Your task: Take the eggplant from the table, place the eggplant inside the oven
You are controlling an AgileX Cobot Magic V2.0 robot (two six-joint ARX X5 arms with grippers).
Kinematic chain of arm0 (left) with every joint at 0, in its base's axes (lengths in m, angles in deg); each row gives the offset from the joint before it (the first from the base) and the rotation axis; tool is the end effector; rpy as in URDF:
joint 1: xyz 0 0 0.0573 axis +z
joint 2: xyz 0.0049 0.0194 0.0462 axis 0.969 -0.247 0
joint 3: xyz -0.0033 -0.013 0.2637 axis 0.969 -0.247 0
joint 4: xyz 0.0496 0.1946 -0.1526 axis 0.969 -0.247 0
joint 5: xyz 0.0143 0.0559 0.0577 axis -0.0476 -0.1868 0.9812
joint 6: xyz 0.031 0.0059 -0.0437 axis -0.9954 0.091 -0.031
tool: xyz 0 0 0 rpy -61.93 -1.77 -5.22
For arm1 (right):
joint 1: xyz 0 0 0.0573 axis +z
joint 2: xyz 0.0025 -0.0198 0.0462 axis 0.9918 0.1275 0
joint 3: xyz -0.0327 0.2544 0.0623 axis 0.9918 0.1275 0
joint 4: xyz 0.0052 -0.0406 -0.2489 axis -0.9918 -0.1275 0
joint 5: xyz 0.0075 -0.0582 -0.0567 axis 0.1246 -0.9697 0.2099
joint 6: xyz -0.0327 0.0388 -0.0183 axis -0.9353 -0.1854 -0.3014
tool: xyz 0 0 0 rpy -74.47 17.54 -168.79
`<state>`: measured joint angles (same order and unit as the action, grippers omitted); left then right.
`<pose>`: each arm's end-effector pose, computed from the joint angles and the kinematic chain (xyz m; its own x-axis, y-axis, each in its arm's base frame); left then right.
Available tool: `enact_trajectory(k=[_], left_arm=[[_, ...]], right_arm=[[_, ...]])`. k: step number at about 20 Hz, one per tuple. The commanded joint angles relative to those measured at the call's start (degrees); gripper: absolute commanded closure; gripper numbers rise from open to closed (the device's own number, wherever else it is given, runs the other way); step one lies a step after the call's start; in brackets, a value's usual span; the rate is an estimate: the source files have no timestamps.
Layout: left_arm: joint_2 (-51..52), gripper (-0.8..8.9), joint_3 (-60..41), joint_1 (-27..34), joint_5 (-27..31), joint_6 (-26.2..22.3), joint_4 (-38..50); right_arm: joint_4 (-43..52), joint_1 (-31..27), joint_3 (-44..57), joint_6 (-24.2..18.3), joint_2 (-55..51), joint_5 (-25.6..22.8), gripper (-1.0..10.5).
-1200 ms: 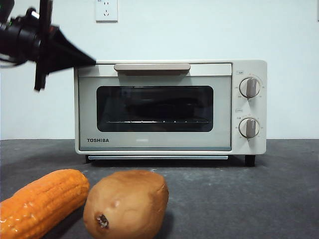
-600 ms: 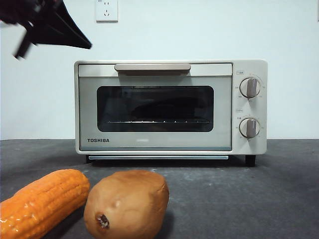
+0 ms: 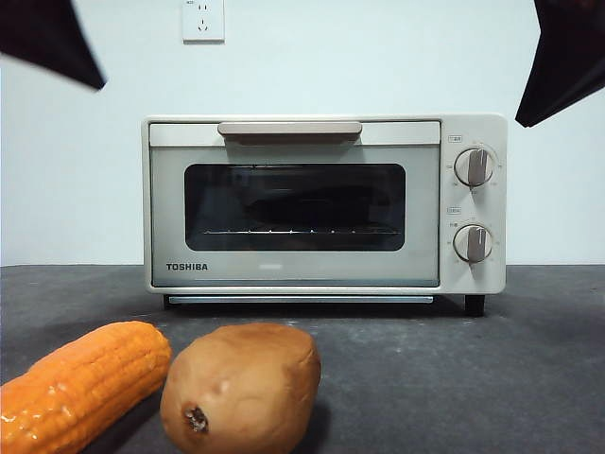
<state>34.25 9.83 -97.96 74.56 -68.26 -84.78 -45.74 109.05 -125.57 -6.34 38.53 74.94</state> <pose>0.1792 -0.0767 0.2964 0.7593 -0.4272 -0.4908 0.4248 0.8968 -0.1234 0.1663 0.0841 0.2824 0.6961 0.4015 -0.5953 -0.5119 0.8588 -0.0193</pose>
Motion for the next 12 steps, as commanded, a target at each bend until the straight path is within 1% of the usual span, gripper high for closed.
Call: enact_trajectory(k=[1, 3, 5, 6, 8, 10, 12], left_arm=[[3.74, 8.09, -6.80, -0.31, 2.51, 3.58, 5.29], [7.28, 8.09, -12.90, -0.33, 4.42, 5.33, 10.34], [10.32, 8.09, -17.79, -0.37, 6.23, 6.95, 14.58], [11.78, 8.09, -19.80, -0.37, 6.64, 7.06, 16.11], [12.90, 8.10, -21.33, -0.37, 6.64, 7.61, 16.57], [13.03, 8.10, -21.44, -0.37, 6.62, 9.27, 14.88], [12.79, 8.09, -21.44, -0.37, 6.62, 9.57, 14.53]], right_arm=[[9.31, -2.93, 5.09, 3.98, -1.86, 2.69, 9.4], [16.17, -3.98, 10.84, 5.38, -4.52, 4.00, 9.4], [22.99, -3.89, 16.85, 8.28, -7.08, 3.93, 9.4], [26.36, -3.89, 19.93, 9.75, -8.26, 3.10, 9.4], [27.93, -3.89, 22.40, 9.94, -8.90, 2.82, 9.4], [27.69, -3.98, 23.30, 10.03, -8.85, 2.86, 9.4], [27.06, -4.00, 23.30, 9.64, -8.85, 2.47, 9.4]])
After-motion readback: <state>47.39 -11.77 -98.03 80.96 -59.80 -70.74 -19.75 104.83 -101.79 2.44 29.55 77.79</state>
